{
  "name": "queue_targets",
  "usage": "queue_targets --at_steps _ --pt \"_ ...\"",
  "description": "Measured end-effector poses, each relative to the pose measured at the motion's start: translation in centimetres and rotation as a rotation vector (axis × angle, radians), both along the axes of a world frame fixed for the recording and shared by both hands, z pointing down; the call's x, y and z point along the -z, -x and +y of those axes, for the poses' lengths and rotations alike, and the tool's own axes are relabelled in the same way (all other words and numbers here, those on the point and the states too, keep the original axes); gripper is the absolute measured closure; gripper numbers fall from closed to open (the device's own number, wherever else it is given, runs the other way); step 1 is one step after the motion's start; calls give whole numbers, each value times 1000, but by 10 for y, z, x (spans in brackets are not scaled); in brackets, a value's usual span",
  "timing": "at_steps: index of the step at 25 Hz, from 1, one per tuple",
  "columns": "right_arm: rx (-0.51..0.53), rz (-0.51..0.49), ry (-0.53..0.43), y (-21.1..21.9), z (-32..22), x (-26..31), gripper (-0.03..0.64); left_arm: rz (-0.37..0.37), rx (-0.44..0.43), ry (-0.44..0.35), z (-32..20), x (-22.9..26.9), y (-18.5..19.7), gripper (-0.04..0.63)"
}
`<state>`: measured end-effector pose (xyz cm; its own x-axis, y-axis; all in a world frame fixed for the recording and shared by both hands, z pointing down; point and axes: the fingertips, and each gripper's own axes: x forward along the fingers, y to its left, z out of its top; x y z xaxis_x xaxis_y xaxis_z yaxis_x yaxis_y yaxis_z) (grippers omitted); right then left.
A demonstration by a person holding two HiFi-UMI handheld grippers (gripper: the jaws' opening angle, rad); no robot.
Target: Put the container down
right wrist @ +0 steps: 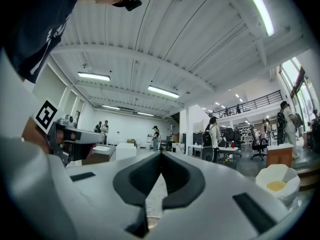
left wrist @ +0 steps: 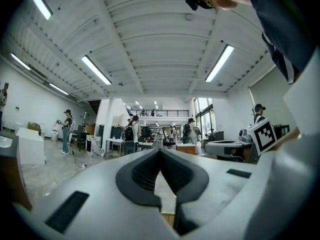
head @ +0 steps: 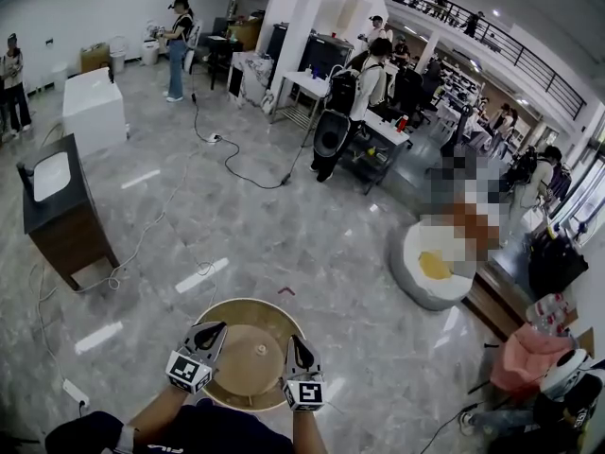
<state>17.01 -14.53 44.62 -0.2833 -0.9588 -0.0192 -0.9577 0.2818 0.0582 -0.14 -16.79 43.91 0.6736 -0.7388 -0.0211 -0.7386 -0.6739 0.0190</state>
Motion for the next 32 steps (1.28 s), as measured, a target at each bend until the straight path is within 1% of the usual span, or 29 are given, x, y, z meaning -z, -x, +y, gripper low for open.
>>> queue_targets --at_steps 2,7,15,20,25,29,32 --pt "-1 5 1 3 2 -2 589 7 -3 1 1 -1 2 571" --pt "1 -22 -1 3 0 9 589 6 -1 0 1 4 3 571" --pt "16 -10 -15 9 1 24 589 6 -1 2 1 4 6 571" --pt "3 11 -19 2 1 19 589 9 -3 0 1 4 2 571" --pt "2 11 -25 3 2 22 589 4 -4 8 2 3 3 571" --pt "14 21 -29 8 1 19 591 -5 -10 6 1 -2 3 571" --pt "28 14 -34 9 0 20 591 7 -9 8 -1 -2 1 571"
